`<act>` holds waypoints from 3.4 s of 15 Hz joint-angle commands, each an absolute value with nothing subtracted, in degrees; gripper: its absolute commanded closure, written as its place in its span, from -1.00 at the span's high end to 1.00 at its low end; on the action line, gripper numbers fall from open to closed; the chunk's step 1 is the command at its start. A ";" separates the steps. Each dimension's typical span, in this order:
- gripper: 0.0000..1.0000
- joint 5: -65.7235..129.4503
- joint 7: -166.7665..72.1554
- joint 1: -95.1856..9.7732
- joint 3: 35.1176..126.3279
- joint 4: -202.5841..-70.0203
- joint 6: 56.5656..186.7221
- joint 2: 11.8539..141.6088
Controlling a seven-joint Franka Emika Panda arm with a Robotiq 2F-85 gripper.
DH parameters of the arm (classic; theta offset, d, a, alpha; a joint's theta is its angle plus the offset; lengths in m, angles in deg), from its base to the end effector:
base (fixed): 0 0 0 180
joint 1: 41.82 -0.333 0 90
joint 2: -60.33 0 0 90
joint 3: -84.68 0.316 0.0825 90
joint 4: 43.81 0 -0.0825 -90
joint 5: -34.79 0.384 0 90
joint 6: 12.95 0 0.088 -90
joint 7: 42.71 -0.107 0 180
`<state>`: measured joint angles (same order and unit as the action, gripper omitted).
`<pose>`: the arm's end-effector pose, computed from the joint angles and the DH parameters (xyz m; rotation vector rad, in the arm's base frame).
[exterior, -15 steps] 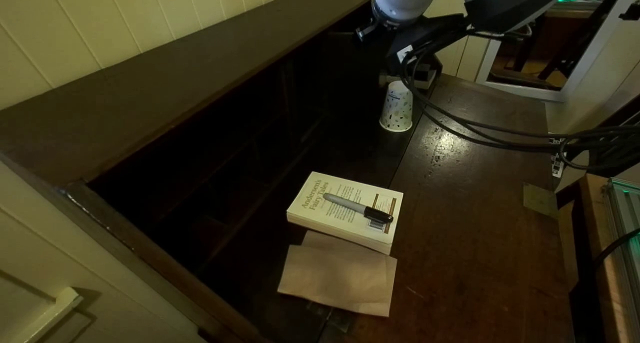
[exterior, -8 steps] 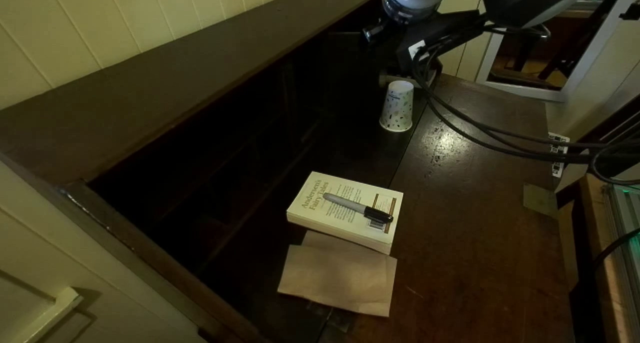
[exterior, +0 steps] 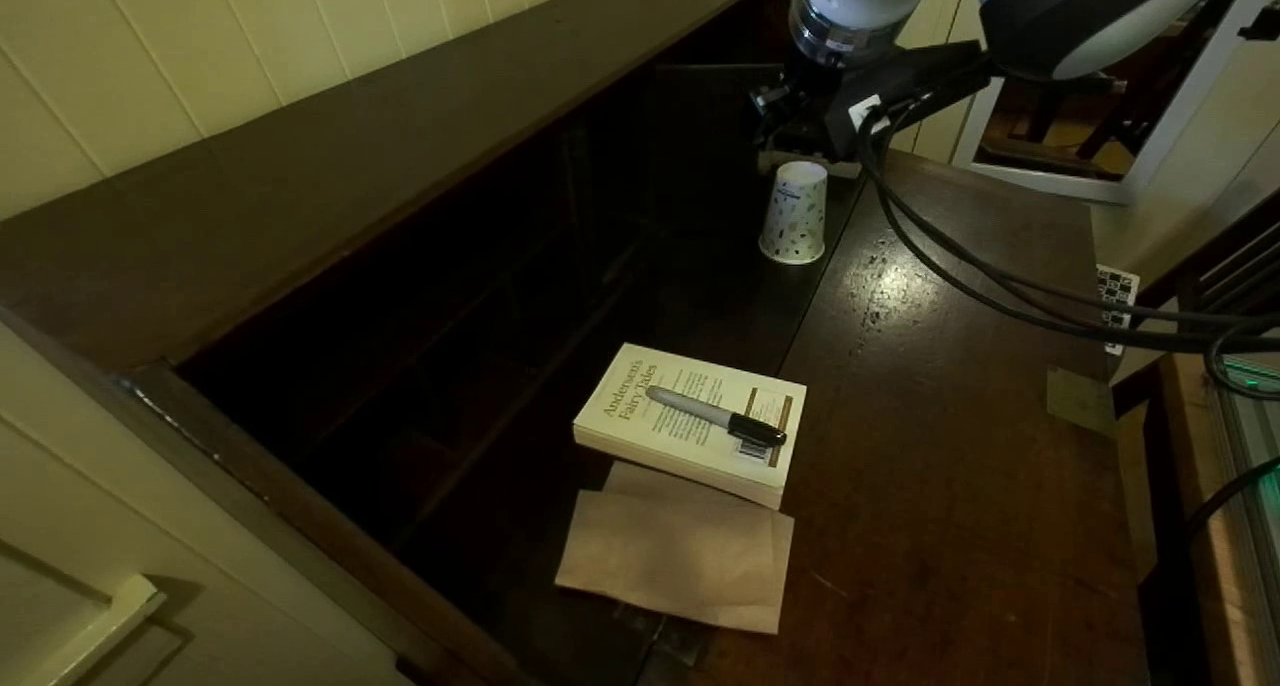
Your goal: Open the cabinet door, then out the cup inside and close the cabinet door
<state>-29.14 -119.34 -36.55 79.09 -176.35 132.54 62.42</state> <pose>0.5197 -0.0888 0.3415 2.4326 -0.7928 0.6891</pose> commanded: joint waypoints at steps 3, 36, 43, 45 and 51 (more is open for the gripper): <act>1.00 -22.07 -110.14 -35.19 77.51 -177.35 131.94 62.43; 1.00 -17.40 -105.40 -31.37 74.41 -176.22 148.38 71.05; 1.00 -17.56 -106.11 -30.95 74.51 -175.38 149.00 72.31; 0.66 -17.57 -106.15 -30.96 74.54 -175.13 149.00 72.65; 0.08 -17.14 -105.60 -30.95 74.85 -175.29 149.75 72.76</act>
